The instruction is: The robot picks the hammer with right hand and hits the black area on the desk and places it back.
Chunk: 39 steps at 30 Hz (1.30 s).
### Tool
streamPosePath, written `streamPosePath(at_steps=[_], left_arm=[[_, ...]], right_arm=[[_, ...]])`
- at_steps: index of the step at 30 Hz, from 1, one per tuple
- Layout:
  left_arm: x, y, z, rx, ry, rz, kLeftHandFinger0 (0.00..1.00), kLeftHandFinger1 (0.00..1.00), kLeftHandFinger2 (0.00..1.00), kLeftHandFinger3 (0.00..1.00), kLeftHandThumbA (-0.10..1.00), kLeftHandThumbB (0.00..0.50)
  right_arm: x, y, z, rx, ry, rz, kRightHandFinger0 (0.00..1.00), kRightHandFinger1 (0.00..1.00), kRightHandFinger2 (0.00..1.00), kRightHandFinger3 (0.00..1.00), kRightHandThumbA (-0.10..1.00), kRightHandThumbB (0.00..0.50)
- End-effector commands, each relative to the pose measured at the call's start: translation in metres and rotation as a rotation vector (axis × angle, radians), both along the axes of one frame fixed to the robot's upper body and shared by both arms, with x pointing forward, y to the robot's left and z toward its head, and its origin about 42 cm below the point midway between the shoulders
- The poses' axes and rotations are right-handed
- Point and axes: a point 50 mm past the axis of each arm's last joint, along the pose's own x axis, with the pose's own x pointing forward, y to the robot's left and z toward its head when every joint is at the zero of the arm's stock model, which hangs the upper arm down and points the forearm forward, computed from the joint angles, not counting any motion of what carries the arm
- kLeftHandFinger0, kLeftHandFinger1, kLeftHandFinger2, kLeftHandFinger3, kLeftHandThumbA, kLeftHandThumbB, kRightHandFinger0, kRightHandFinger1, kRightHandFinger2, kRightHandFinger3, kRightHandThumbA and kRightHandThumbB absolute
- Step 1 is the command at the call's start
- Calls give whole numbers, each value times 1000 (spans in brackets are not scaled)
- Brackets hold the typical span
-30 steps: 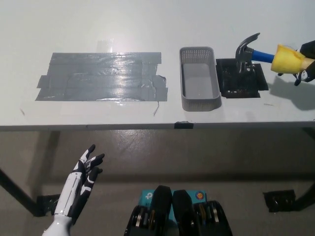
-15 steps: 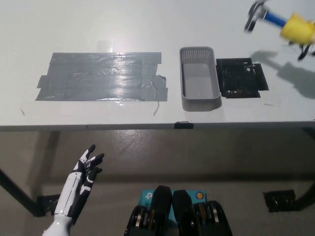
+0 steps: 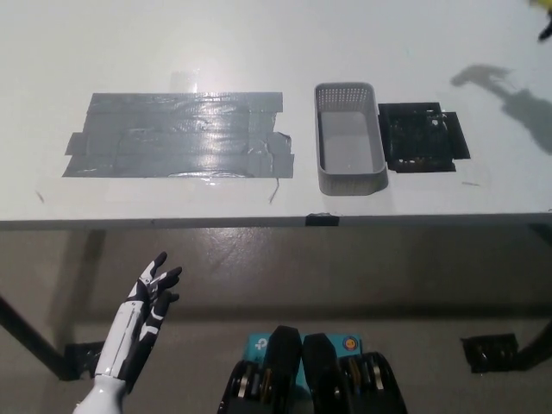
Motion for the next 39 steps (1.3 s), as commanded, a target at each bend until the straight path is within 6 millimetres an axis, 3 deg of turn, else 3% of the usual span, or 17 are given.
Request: streamPosePath(at_steps=[1,4,6,7,12,13,16,19,21,24,25,26,29,31,34,36,39], left_arm=[[5,2,16,17,-71,-28,849,912,893,1000,978,0],[4,3,16,23,-71,-19,872,926,897,1000,997,0],[3,4,17,23,-72,-16,874,928,899,1000,999,0],[3,5,17,22,-72,-12,869,928,900,1000,999,0],[0,9,17,7,-68,-4,838,920,891,1000,981,0],[0,8,17,7,-72,-6,829,909,889,1000,978,0],[1,9,18,19,-83,-9,824,902,882,1000,990,0],[3,9,19,23,-90,-10,837,902,876,1000,1000,0],[3,10,18,28,-81,-8,835,910,896,1000,1000,0],[1,9,17,19,-73,-11,834,913,900,1000,1000,0],[2,8,18,21,-74,-13,835,916,903,1000,1000,0],[2,8,18,21,-74,-14,833,918,910,1000,996,0],[2,8,18,21,-76,-15,838,914,898,1000,985,0],[1,9,18,21,-74,-13,833,907,885,1000,979,0],[2,10,20,21,-79,-11,831,907,885,1000,980,0],[2,9,20,18,-79,-13,831,905,885,1000,979,0],[1,7,19,27,-80,-16,837,901,871,1000,990,0]], right_arm=[[1,5,-4,-201,-97,32,177,669,1000,972,-100,131],[10,14,-35,-347,-54,80,171,690,1000,882,-100,126],[10,22,-64,-447,-37,101,266,660,788,561,-100,134],[10,25,-70,-459,-25,96,170,550,653,417,-100,151],[10,35,-118,-668,21,134,48,469,678,520,-100,162],[12,33,-123,-701,22,140,31,462,668,429,-100,167],[13,31,-120,-713,15,123,53,541,814,373,-100,161],[14,29,-107,-702,-12,119,80,527,725,316,-100,138],[15,29,-100,-672,-34,107,131,675,906,258,-100,144],[15,29,-92,-611,-48,82,41,602,944,341,-100,149],[13,30,-84,-605,-68,75,33,565,916,511,-100,147],[12,30,-77,-562,-94,83,36,547,907,551,-100,131],[13,32,-57,-318,-125,59,96,619,946,540,-100,148],[19,32,-57,-233,-131,36,87,583,902,737,-100,117],[26,34,-66,-57,-128,5,119,605,907,933,-100,117],[29,35,-75,-35,-134,-9,97,562,854,833,-100,131],[33,40,-108,47,-107,-70,26,499,834,904,-100,124]])
